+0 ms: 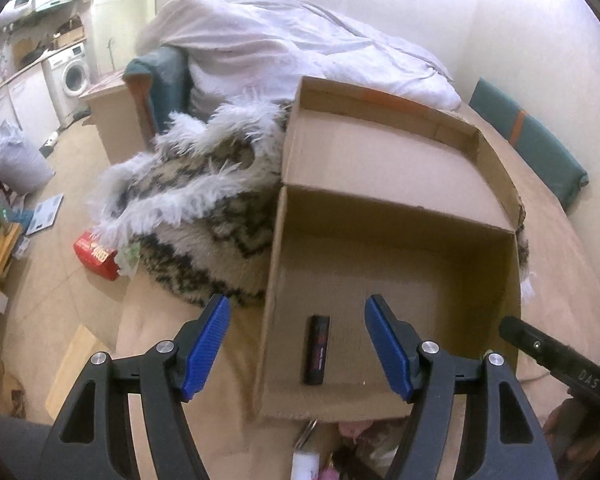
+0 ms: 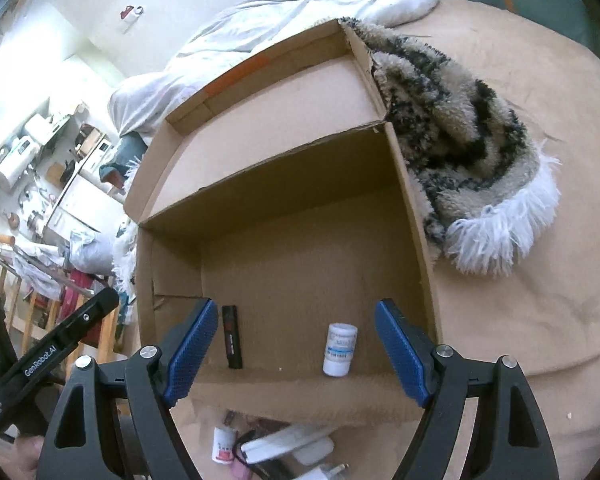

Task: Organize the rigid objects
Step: 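Withdraw both tools from the box back toward the remaining items, then grasp the red-label pill bottle with the left tool while the right tool grasps the white charger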

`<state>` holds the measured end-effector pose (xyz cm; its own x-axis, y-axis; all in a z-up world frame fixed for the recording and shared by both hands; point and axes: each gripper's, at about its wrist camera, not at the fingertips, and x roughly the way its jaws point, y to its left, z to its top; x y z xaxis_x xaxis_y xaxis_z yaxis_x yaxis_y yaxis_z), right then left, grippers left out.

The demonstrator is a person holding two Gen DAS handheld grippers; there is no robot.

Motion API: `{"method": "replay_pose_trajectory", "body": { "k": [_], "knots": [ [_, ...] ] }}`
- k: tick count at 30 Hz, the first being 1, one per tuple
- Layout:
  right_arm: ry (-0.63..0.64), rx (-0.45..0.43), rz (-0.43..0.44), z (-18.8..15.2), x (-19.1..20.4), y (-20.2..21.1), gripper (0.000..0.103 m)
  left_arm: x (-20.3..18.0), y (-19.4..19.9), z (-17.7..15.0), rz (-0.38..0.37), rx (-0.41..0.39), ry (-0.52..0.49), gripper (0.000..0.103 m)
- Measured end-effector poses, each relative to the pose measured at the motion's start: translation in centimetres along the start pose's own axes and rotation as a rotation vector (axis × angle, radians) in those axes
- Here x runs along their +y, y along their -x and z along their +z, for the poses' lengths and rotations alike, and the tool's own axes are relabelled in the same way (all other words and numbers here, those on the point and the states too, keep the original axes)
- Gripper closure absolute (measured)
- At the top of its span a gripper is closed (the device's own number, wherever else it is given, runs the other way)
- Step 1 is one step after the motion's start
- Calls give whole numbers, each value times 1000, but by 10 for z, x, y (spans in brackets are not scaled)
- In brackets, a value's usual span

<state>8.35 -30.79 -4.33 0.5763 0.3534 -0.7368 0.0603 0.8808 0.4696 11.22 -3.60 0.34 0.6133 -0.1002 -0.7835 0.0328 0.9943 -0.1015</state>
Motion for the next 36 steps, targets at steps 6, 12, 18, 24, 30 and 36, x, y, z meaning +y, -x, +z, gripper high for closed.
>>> {"method": "replay_pose_trajectory", "body": {
  "k": [6,12,18,24,30,36],
  "knots": [
    [-3,5,-4,-17,0,14,18,7,17,-17,6,-7,-1,36],
    [-27,21,-8,-37,-5,25,18,14,18,-42,21,38,6,36],
    [-60,54,-10,-55,-10,26,18,16,-3,-69,15,160,22,36],
    [-62,97,-32,-64,-8,16,18,8,-50,-103,-25,432,0,36],
    [-44,151,-55,-68,-7,3,18,2,-74,-124,-48,563,-15,46],
    [-3,267,-34,-79,-3,-14,18,3,-95,-137,-64,663,6,71]
  ]
}}
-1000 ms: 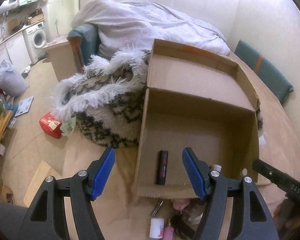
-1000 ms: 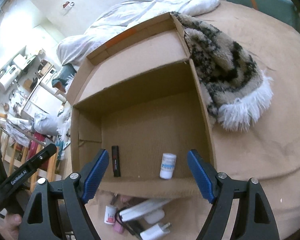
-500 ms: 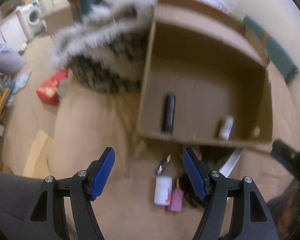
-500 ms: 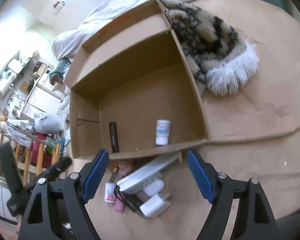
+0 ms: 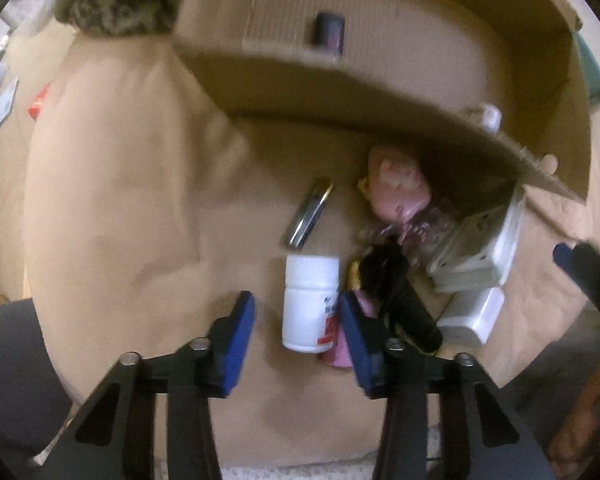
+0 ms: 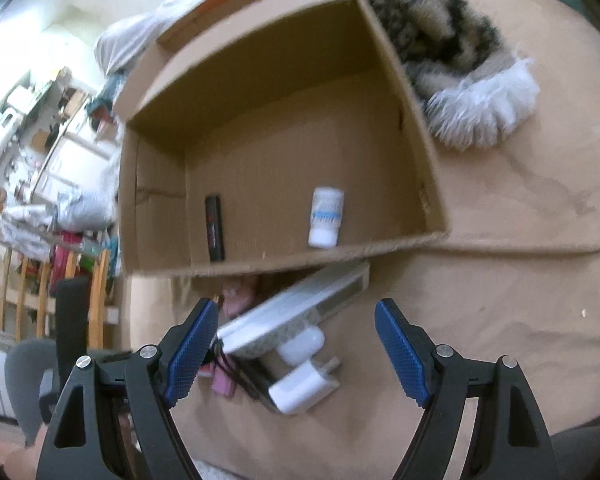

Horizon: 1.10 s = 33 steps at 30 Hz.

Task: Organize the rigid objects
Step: 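Grasp the red-label pill bottle with the left tool while the right tool grasps the white charger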

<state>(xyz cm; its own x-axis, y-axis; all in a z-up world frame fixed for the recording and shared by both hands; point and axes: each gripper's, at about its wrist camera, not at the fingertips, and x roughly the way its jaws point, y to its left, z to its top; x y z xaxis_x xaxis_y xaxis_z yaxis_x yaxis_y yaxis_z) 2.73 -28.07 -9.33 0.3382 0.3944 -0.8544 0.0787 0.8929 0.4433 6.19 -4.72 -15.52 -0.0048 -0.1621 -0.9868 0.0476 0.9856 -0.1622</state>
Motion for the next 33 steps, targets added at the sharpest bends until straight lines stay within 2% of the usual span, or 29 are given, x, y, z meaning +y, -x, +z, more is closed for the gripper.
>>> {"method": "replay_pose_trajectory", "body": {
  "k": [1,5,9,16,18,22,33],
  "knots": [
    [20,41,-13,-3,1,-7,18,0,0,0,-5,0,-4,78],
    [83,213,-50,-18,3,-37,18,-2,6,0,40,-30,-29,79],
    [172,269,-86,-25,15,-52,18,0,9,1,46,-38,-16,79],
    [236,319,-123,-28,28,-71,18,6,14,3,46,-55,6,79],
    [249,328,-117,-27,28,-72,51,6,14,-1,43,-62,5,79],
    [258,297,-118,-25,30,-67,52,9,20,1,45,-67,-7,79],
    [270,284,-118,-28,33,-62,53,8,22,-1,63,-83,18,79]
  ]
}}
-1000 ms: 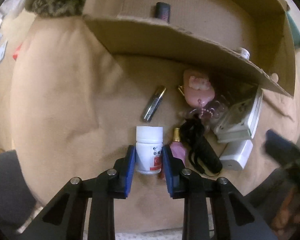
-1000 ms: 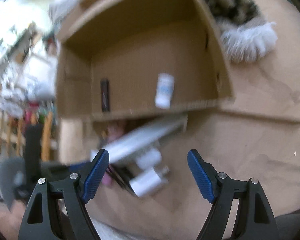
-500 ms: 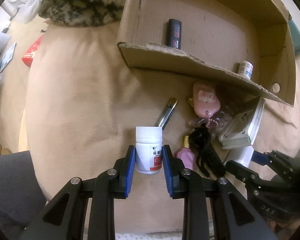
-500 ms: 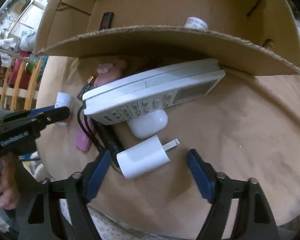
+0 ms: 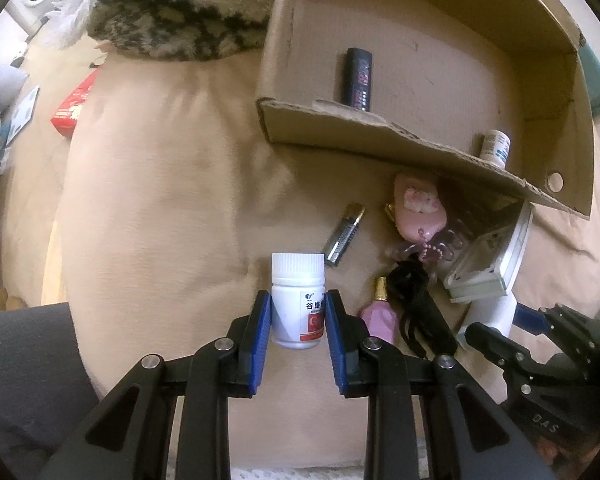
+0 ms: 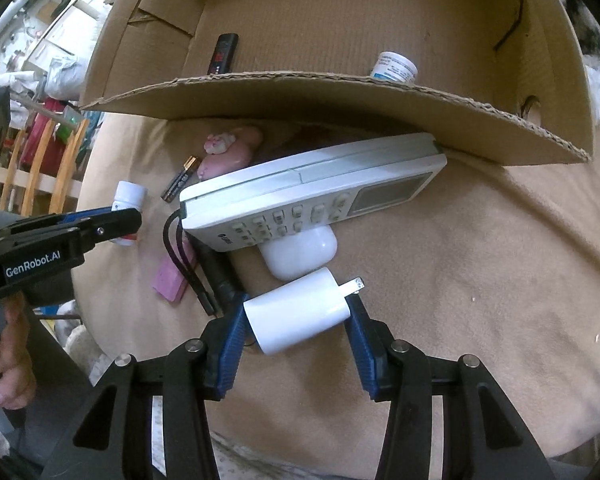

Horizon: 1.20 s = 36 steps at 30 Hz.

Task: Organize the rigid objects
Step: 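Grasp the red-label pill bottle with the left tool while the right tool grasps the white charger, then carry both items into the box and open both tools to drop them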

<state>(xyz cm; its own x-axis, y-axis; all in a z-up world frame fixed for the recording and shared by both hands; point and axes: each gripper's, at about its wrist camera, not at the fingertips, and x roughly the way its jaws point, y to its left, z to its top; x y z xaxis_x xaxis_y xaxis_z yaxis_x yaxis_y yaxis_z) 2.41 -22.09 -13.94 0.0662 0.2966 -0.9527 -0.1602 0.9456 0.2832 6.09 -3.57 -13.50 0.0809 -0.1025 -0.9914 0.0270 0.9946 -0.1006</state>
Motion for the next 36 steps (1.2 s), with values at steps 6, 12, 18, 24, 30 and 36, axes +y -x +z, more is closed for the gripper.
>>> {"method": "replay_pose_trajectory", "body": {
  "k": [6,12,18,24,30,36],
  "knots": [
    [-16,-37,19,-3,-4,14,53,5,16,-5,26,-61,16,79],
    [-34,-128,45,-7,-10,55,53,8,53,-8,57,-190,30,79],
    [-21,-303,72,-6,-9,97,53,5,99,-2,69,-343,34,79],
    [-12,-448,92,18,-10,137,53,-4,126,23,59,-416,-10,79],
    [-16,-499,104,50,-17,159,53,-12,131,49,50,-434,-12,79],
    [-28,-517,88,77,-24,154,53,-27,125,75,50,-438,-44,79]
  ]
}}
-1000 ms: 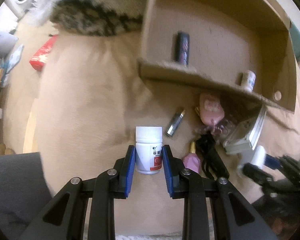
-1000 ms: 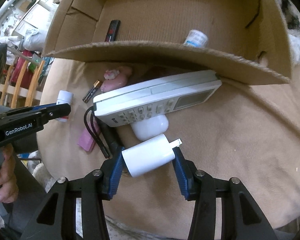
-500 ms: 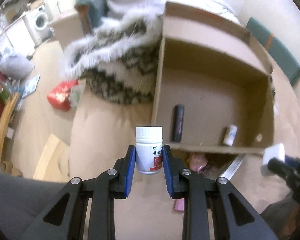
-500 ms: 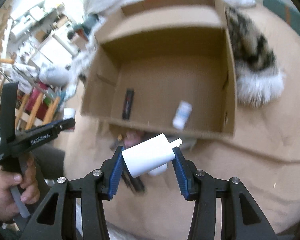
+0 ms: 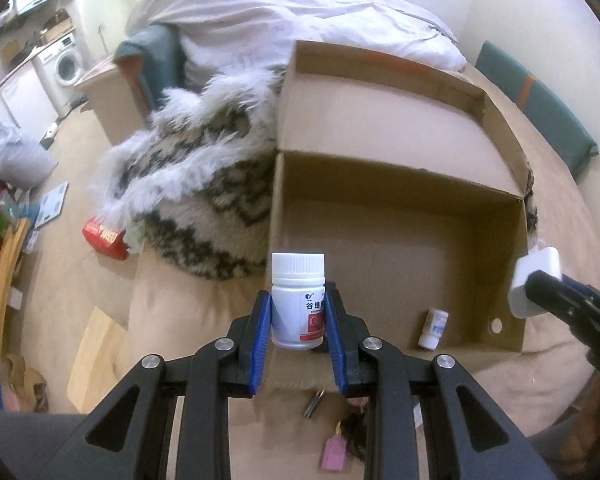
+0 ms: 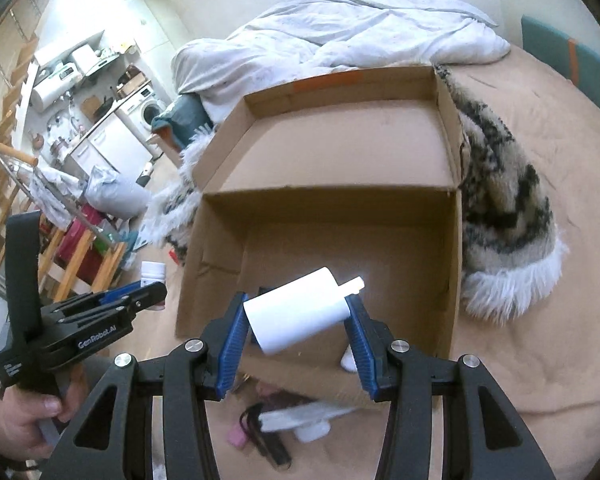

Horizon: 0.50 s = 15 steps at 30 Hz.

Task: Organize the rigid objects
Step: 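Carry both items into the box and open both tools to drop them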

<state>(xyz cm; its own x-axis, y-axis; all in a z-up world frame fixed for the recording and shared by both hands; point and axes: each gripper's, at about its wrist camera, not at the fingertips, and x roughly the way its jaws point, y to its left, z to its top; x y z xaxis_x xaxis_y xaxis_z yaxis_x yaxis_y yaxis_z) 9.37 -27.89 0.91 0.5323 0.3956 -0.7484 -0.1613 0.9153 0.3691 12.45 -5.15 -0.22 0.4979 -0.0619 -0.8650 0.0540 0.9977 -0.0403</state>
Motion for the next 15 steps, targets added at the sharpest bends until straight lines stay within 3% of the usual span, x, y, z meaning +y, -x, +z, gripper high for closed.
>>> {"method": "replay_pose_trajectory", "body": {
  "k": [10,15],
  "knots": [
    [-78,63,-21,-11,-28,-49,53,-35,-42,0,-22,6,-135,79],
    [-59,112,-48,-16,-25,-67,53,-33,-60,-3,-35,34,-122,79]
  ]
}}
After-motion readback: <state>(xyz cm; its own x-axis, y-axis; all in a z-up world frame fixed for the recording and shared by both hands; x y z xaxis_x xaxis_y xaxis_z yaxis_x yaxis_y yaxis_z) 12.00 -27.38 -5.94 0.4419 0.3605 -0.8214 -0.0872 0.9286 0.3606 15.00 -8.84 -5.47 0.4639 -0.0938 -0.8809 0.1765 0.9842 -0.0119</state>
